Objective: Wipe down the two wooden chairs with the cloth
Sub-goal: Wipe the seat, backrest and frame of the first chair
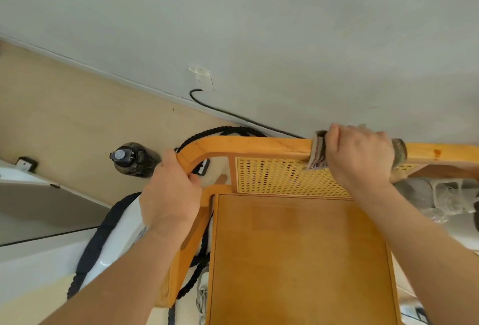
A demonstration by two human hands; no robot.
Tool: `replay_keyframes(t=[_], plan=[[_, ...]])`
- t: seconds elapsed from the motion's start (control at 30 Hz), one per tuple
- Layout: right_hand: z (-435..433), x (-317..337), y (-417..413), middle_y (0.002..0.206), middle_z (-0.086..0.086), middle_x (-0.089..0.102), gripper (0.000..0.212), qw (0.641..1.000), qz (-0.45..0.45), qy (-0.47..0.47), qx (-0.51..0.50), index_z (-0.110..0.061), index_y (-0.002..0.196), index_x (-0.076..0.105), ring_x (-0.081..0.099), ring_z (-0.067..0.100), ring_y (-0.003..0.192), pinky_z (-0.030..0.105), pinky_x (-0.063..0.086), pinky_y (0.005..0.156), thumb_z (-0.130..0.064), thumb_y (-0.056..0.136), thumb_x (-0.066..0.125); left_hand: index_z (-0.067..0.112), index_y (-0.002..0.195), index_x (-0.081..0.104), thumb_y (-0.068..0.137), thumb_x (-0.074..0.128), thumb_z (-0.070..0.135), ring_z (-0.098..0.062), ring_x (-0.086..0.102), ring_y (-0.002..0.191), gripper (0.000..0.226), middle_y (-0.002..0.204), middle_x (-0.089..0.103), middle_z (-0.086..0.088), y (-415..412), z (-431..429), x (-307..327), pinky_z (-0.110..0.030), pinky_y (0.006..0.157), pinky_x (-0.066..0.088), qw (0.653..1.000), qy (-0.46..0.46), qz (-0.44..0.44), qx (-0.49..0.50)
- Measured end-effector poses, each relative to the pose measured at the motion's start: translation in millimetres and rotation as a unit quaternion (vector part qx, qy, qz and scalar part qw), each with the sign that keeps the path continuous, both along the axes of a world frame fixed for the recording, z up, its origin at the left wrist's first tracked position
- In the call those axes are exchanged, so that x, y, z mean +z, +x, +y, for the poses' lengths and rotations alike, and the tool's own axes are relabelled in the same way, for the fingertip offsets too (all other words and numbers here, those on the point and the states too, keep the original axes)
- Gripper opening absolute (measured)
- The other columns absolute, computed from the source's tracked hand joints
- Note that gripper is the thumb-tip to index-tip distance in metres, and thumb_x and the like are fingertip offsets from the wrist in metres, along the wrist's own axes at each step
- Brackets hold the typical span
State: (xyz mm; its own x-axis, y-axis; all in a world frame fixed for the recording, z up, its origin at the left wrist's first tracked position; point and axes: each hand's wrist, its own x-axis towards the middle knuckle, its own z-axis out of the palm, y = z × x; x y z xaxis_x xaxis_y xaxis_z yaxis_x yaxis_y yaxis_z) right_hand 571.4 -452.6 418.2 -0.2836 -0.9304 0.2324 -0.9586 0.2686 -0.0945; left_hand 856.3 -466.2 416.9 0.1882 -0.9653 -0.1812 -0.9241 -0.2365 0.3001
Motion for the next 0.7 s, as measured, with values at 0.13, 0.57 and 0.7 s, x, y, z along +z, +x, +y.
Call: replay_keyframes(t=[0.13, 0.57, 0.7], plan=[[-27, -9, 98, 0.062, 0.000, 0.055, 0.032, 0.995, -0.014, 0.079, 0.052, -0.021, 0.068, 0.045, 0.050, 0.024, 0.058, 0.036, 0.029, 0.067, -0.030, 0.095, 0.031, 0.017, 0.101, 0.041, 0.089, 0.058, 0.025, -0.021, 0.056, 0.057, 0.023, 0.073, 0.059, -0.004, 0, 0, 1, -0.027, 0.047, 0.034, 1.000, 0.005, -0.020, -0.001], [16, -14, -33, 0.057, -0.001, 0.041, 0.035, 0.998, 0.013, -0.061, 0.028, -0.020, 0.063, 0.037, 0.050, 0.031, 0.056, 0.039, 0.036, 0.064, -0.029, 0.097, 0.039, 0.015, 0.140, 0.032, 0.084, 0.057, 0.027, -0.035, 0.044, 0.123, 0.062, 0.135, 0.047, -0.014, -18, 6, 16, -0.055, 0.104, 0.032, 0.973, -0.055, -0.123, -0.189], [1, -12, 6, 0.062, 0.005, 0.062, 0.038, 0.998, -0.011, -0.033, -0.043, -0.015, 0.060, 0.057, 0.057, 0.031, 0.065, 0.040, 0.038, 0.075, -0.025, 0.092, 0.039, 0.017, 0.106, 0.062, 0.090, 0.042, 0.035, -0.029, 0.057, 0.102, 0.031, 0.105, 0.065, -0.007, -99, -5, 29, -0.043, 0.089, 0.046, 0.966, -0.067, -0.029, -0.249]])
